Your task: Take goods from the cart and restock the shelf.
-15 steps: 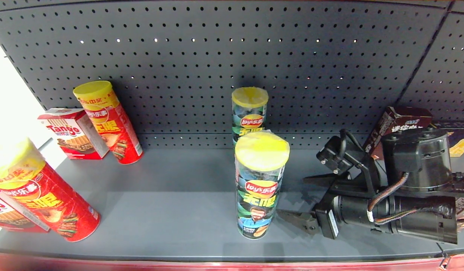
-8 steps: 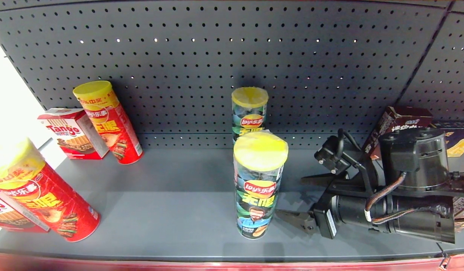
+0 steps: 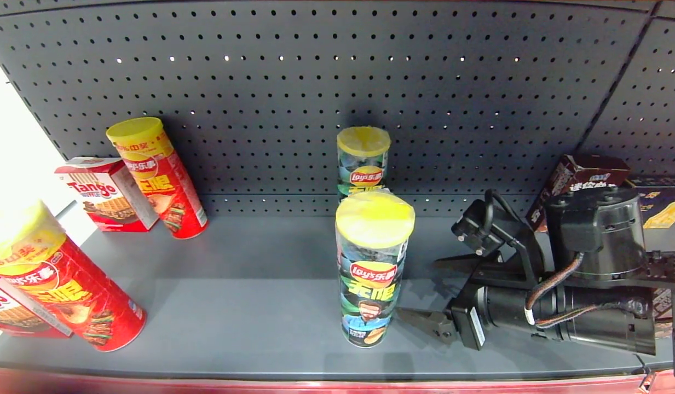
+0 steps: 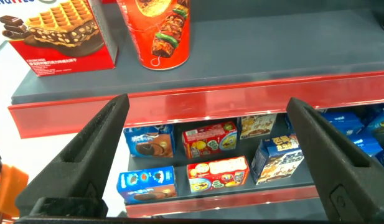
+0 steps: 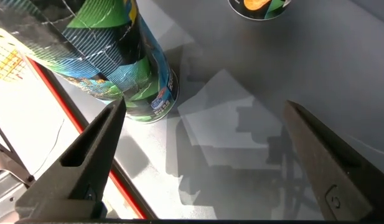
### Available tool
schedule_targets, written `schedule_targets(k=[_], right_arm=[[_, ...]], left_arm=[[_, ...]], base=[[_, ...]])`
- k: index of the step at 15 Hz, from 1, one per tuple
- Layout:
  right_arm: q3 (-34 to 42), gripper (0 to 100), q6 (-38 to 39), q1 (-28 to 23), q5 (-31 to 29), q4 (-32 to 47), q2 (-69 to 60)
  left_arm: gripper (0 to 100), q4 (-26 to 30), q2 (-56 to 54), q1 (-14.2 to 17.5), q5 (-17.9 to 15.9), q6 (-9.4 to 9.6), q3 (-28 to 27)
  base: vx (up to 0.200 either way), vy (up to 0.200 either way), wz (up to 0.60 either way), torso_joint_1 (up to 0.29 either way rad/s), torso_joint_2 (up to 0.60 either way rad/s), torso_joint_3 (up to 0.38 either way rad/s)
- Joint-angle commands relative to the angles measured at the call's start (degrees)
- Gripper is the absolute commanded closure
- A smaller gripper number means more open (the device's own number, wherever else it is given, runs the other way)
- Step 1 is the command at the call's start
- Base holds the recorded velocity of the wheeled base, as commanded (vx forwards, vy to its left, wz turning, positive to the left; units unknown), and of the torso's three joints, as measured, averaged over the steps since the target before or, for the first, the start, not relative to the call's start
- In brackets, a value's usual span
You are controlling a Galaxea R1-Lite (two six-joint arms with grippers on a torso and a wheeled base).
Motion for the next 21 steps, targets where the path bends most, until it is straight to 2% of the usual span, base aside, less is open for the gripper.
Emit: schedule_targets(k=[1,5,8,9,10,11,12,13,14,15,18,21], right_arm=[[0.2,0,0.0,0.0,0.0,0.0,0.1],[0.7,0,0.1,-0.5,-0.2,0.0,-1.3],[0.6,0,0.3,-4.5,-0.7,0.0,-6.2],[0.2,0,0.4,-9.6,-0.7,-0.1,-10.7],[0.2,0,0.5,-11.7,-0.7,-0.2,-12.3],[0.9,0,0.5,-19.5,-0.7,-0.9,-18.9],[1.5,0,0.5,-23.3,-0.7,-0.9,-22.4],[3.9,0,0.5,-29.6,-0.6,-0.4,-29.7],[5.1,0,0.5,-31.0,-0.6,-0.3,-31.9],[11.9,0,0.2,-34.3,-1.7,-0.4,-41.2],[23.9,0,-0.4,-34.8,-7.4,0.6,-56.8],[29.1,0,-0.4,-36.7,-9.1,11.5,-70.9]], left_arm=[[0,0.0,0.1,0.0,0.0,0.04,0.0],[0,0.0,0.1,0.0,0.1,-0.05,0.0],[0,0.0,0.1,0.0,0.1,-0.14,0.0],[0,0.0,0.1,0.0,0.1,-0.05,0.0],[0,0.0,0.1,0.0,0.1,-0.05,0.0],[0,0.0,0.1,0.0,0.1,-0.05,0.0],[0,0.0,0.1,0.0,0.1,-0.05,0.0],[0,0.0,0.1,0.0,0.0,0.04,0.0],[0,0.0,0.1,0.0,0.0,0.04,0.0],[0,0.0,0.1,0.0,-0.1,0.04,0.0],[0,0.0,0.1,-0.1,-0.1,0.13,0.0],[0,0.0,0.1,-0.1,-0.1,0.13,0.0]], base=[[0.0,0.0,0.0,0.0,0.0,0.0],[0.0,0.0,0.0,0.0,0.0,0.0],[0.0,0.0,0.0,0.0,0.0,0.0],[0.0,0.0,0.0,0.0,0.0,0.0],[0.0,0.0,0.0,0.0,0.0,0.0],[0.0,0.0,0.0,0.0,0.0,0.0],[0.0,0.0,0.0,0.0,0.0,0.0],[0.0,0.0,0.0,0.0,0.0,0.0],[0.0,0.0,0.0,0.0,0.0,0.0],[0.0,0.0,0.0,0.0,0.0,0.0],[0.0,0.0,0.0,0.0,0.0,0.0],[0.0,0.0,0.0,0.0,0.0,0.0]])
